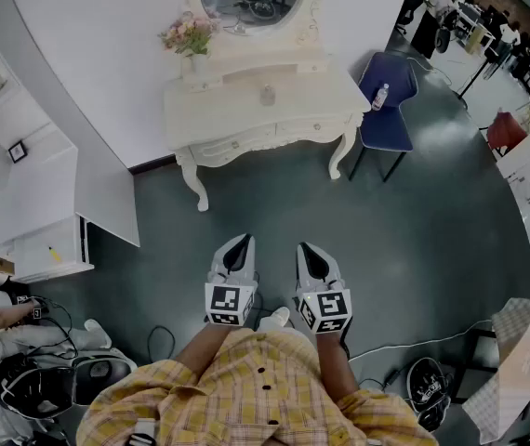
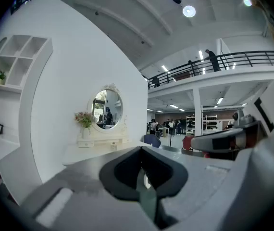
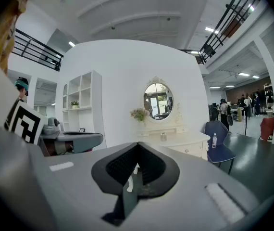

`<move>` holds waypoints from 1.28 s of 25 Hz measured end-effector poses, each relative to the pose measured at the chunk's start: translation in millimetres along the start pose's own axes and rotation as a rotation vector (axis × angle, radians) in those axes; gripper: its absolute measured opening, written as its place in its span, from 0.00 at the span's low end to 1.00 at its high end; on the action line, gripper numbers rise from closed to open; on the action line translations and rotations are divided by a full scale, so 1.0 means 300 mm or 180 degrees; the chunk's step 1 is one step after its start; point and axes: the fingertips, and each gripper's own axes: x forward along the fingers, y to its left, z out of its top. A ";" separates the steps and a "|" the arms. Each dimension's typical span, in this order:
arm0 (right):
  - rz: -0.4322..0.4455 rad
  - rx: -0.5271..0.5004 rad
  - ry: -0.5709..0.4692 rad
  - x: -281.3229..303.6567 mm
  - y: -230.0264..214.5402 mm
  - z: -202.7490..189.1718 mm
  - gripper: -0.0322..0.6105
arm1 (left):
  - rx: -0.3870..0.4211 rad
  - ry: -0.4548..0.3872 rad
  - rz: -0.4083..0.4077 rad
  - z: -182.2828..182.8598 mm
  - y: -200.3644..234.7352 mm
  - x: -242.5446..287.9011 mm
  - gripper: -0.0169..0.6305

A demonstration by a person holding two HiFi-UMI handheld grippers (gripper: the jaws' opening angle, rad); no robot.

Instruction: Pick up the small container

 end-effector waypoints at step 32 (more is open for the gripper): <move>0.0201 0.0117 0.0064 0.547 -0.263 0.071 0.05 | -0.0171 0.0135 0.0030 -0.003 0.204 0.534 0.03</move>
